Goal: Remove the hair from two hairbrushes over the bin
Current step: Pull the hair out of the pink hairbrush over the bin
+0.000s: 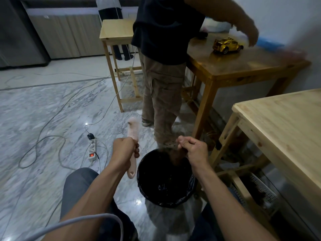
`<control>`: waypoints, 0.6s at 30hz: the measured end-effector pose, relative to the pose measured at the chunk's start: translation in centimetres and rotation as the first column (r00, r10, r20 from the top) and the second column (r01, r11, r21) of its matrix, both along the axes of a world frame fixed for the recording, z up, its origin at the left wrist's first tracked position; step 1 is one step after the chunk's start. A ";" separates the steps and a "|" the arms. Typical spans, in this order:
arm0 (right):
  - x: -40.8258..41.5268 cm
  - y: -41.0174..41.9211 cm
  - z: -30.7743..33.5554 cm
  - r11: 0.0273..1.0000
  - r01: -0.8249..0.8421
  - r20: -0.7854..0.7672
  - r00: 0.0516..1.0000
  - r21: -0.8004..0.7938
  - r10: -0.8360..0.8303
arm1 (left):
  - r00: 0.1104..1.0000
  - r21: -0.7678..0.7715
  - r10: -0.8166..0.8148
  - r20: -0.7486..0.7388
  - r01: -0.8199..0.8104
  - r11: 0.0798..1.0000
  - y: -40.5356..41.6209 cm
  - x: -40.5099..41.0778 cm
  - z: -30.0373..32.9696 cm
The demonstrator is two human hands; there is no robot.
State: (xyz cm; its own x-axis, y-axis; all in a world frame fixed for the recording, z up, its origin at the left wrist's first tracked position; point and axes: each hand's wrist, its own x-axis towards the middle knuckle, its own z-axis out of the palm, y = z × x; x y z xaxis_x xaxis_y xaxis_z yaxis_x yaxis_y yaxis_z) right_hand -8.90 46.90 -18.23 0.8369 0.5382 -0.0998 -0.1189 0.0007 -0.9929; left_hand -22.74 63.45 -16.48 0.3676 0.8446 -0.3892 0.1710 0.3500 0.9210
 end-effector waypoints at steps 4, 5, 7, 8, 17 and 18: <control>1.6 -1.0 -0.5 0.995 -0.011 0.008 1.000 -0.098 0.012 | 0.999 0.025 -0.031 -0.040 0.032 0.999 1.4 -1.1 0.1; 1.6 -1.0 -0.7 0.985 -0.054 0.036 0.998 -0.162 0.061 | 0.995 0.034 -0.088 -0.049 0.090 0.995 1.0 -1.2 0.3; 1.2 -0.6 -0.8 0.944 -0.138 0.097 0.980 -0.300 0.174 | 0.977 0.047 -0.201 -0.065 0.204 0.978 -0.1 -0.9 0.5; 0.9 -0.3 -0.8 0.910 -0.173 0.118 0.965 -0.376 0.232 | 0.964 0.059 -0.254 -0.082 0.259 0.964 -0.6 -0.8 0.6; 0.6 1.2 -1.6 0.962 -0.238 -0.091 0.970 -0.136 0.227 | 0.700 0.356 -0.558 -0.446 0.711 0.607 -2.2 -0.2 0.9; 0.7 1.2 -1.5 0.967 -0.249 -0.156 0.959 -0.053 0.238 | 0.679 0.377 -0.551 -0.486 0.731 0.569 -2.2 -0.2 1.0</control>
State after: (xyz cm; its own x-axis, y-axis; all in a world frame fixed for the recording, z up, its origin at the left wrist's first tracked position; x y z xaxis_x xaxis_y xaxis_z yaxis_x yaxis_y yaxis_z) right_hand -8.20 48.07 -19.71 0.6546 0.7108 -0.2575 -0.2511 -0.1169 -0.9609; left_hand -22.91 61.24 -15.50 0.8403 0.5156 -0.1674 0.4353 -0.4579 0.7751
